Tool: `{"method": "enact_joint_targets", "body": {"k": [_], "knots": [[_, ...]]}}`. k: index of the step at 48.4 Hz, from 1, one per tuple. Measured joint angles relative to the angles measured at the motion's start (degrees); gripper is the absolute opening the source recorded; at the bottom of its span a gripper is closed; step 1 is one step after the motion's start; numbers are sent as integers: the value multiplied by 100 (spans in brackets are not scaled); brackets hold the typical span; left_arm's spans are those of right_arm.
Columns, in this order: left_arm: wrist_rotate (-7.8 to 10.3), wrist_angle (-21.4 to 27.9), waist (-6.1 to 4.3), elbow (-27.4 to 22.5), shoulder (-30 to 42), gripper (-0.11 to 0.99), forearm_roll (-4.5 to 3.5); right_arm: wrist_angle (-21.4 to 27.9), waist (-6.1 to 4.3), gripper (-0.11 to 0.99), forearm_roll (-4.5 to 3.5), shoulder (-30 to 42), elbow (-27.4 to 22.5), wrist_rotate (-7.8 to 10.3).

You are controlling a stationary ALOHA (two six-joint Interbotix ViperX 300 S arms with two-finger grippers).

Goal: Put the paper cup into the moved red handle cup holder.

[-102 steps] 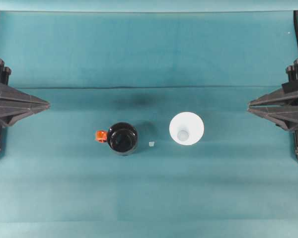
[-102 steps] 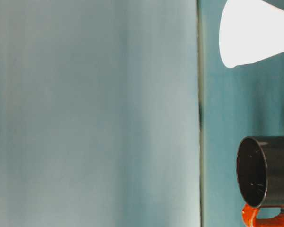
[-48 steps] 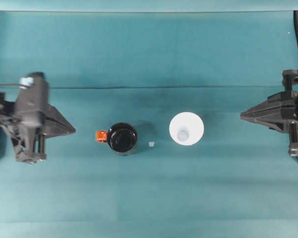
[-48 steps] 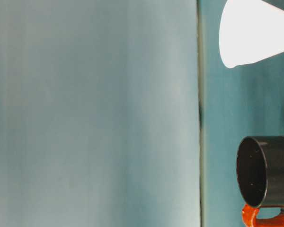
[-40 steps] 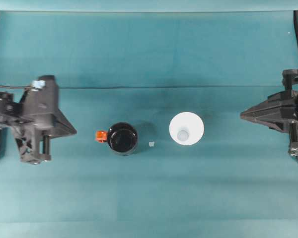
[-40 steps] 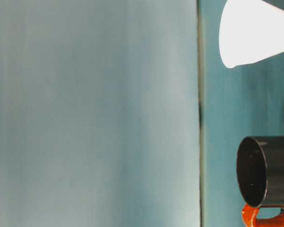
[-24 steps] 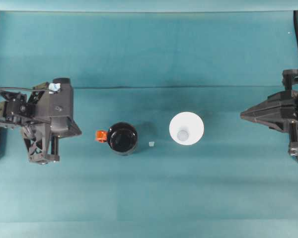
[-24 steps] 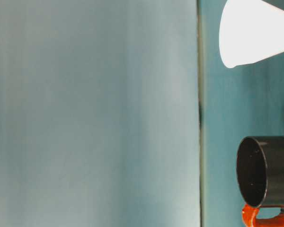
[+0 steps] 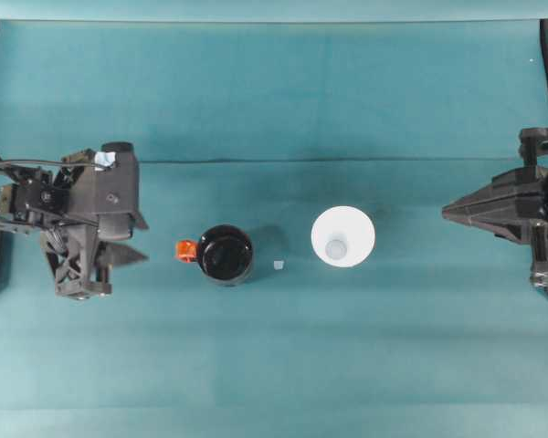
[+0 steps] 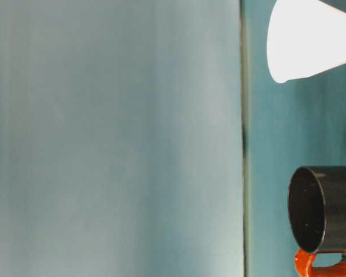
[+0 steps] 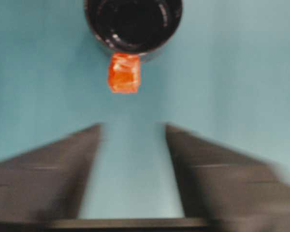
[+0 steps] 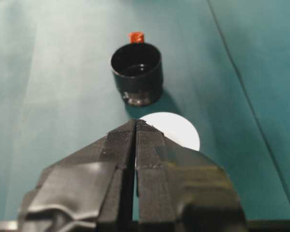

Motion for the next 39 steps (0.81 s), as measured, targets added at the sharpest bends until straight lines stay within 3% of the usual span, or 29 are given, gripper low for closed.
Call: {"method": "enact_joint_targets", "body": {"k": [3, 6, 29, 39], "knots": [[-9, -88, 0, -9, 62, 90, 0, 9, 0, -10, 0, 0, -9, 0], [-9, -176, -9, -26, 158, 97, 0, 9, 0, -10, 0, 0, 0, 0], [0, -527, -18, -193, 1266, 98, 0, 9, 0, -10, 0, 0, -9, 0], [18, -765, 62, -272, 1652, 98, 0, 9, 0, -10, 0, 0, -9, 9]]}}
